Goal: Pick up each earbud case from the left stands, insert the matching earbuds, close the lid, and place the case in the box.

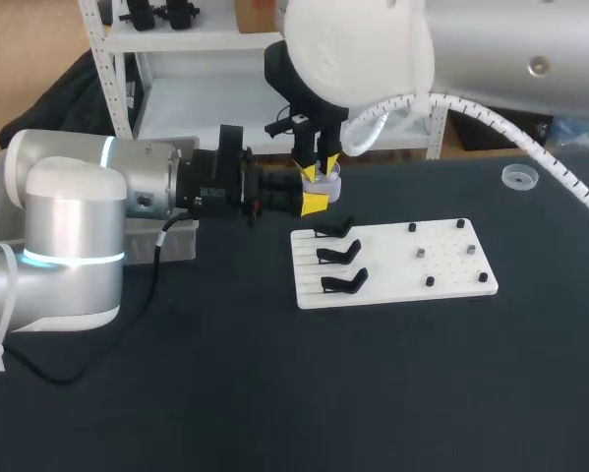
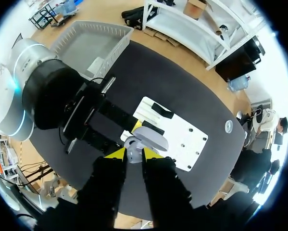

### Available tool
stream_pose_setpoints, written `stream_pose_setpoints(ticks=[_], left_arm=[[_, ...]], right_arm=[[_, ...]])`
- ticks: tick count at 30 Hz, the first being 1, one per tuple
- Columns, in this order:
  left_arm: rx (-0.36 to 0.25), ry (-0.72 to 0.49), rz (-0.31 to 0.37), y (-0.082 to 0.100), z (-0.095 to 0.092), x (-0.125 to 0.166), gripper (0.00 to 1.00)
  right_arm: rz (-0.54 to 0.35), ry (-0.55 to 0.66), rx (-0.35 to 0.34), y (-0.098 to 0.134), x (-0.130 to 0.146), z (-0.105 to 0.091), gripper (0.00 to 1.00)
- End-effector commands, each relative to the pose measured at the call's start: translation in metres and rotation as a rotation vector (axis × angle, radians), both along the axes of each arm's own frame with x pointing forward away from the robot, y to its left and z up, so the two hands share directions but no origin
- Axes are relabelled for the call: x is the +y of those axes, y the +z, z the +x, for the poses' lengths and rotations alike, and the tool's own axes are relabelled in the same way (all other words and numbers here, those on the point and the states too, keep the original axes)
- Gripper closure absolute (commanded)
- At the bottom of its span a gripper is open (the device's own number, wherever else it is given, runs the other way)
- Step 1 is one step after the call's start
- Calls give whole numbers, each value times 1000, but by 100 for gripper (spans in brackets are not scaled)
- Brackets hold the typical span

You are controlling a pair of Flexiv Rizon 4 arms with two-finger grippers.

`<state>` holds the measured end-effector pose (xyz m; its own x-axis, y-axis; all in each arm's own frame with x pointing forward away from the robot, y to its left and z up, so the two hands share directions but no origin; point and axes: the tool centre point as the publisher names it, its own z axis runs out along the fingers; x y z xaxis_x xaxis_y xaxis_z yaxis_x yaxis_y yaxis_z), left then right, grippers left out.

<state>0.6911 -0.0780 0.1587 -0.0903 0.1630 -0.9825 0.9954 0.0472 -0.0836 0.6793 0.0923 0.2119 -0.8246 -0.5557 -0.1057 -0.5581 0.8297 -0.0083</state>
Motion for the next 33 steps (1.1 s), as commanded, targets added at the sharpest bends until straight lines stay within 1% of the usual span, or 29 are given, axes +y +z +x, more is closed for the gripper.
stream_pose_setpoints(ticks=[1,17,18,19,21,25,26,27,33], left_arm=[[-1,-1,-2,0,0,0,100],[-1,-1,-2,0,0,0,100],[-1,-1,-2,0,0,0,100],[-1,-1,-2,0,0,0,100],[-1,-1,-2,0,0,0,100],[-1,-1,-2,0,0,0,100],[-1,-1,-2,0,0,0,100],[-1,-1,-2,0,0,0,100],[-1,-1,-2,0,0,0,100]], right_arm=[[-2,1,0,-1,1,1,100],[-6,8,18,-8,4,-2,100],[-6,8,19,-8,4,-2,89],[-5,10,20,-8,4,-3,83],[-5,10,19,-7,4,-3,75],[-1,8,14,-5,3,-3,71],[-1,8,12,-5,3,-3,67],[-1,9,11,-4,3,-4,66],[2,11,4,-2,3,-5,66]])
